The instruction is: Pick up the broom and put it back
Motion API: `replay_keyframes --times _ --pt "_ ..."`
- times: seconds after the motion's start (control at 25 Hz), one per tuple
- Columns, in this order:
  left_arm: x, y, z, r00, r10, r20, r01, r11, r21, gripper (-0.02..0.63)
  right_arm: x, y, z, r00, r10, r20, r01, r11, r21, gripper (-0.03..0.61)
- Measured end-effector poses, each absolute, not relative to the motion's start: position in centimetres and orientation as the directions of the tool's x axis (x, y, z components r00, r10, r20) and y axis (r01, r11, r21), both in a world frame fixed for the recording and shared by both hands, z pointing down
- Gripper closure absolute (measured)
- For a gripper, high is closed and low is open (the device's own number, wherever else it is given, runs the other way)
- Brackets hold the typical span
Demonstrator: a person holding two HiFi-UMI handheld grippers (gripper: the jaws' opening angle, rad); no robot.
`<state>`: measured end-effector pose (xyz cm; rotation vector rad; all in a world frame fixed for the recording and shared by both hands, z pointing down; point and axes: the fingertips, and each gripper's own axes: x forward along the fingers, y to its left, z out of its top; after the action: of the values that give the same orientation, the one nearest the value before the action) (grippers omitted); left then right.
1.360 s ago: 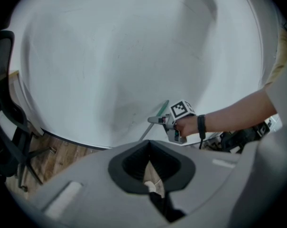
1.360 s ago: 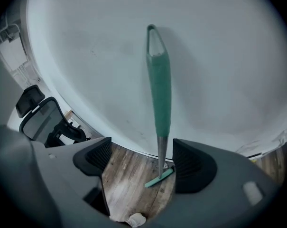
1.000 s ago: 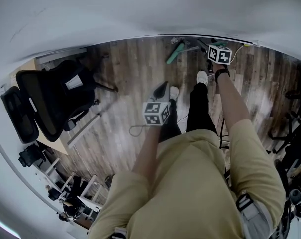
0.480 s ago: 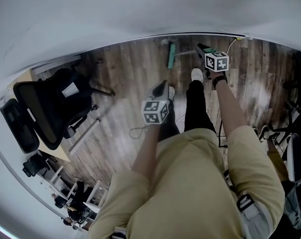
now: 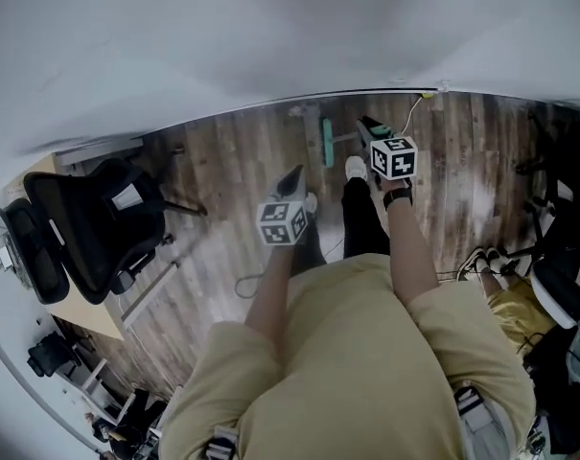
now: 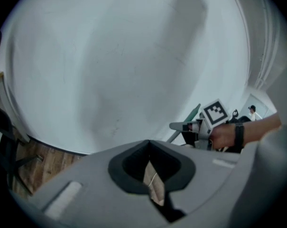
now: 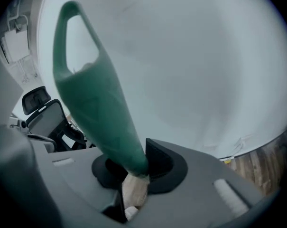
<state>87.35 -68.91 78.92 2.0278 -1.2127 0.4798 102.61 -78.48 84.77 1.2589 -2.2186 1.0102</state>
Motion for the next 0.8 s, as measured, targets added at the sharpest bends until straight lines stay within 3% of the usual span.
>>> replay_keyframes --times 0.48,0.8 --pt "85.8 -71.5 57.5 0.613 -0.736 0.288 -0.79 -0.557 0.257 0.612 100.2 -74.0 59.3 -0.393 -0.838 0.379 -0.919 0.37 -0.135 0.523" --pt "83.4 -69.7 46.7 0.67 -0.736 0.098 -0.735 -0.638 0.231 0.612 98.5 -70.2 42.5 -0.354 -0.931 0.092 -0.932 0.36 0.048 0.528"
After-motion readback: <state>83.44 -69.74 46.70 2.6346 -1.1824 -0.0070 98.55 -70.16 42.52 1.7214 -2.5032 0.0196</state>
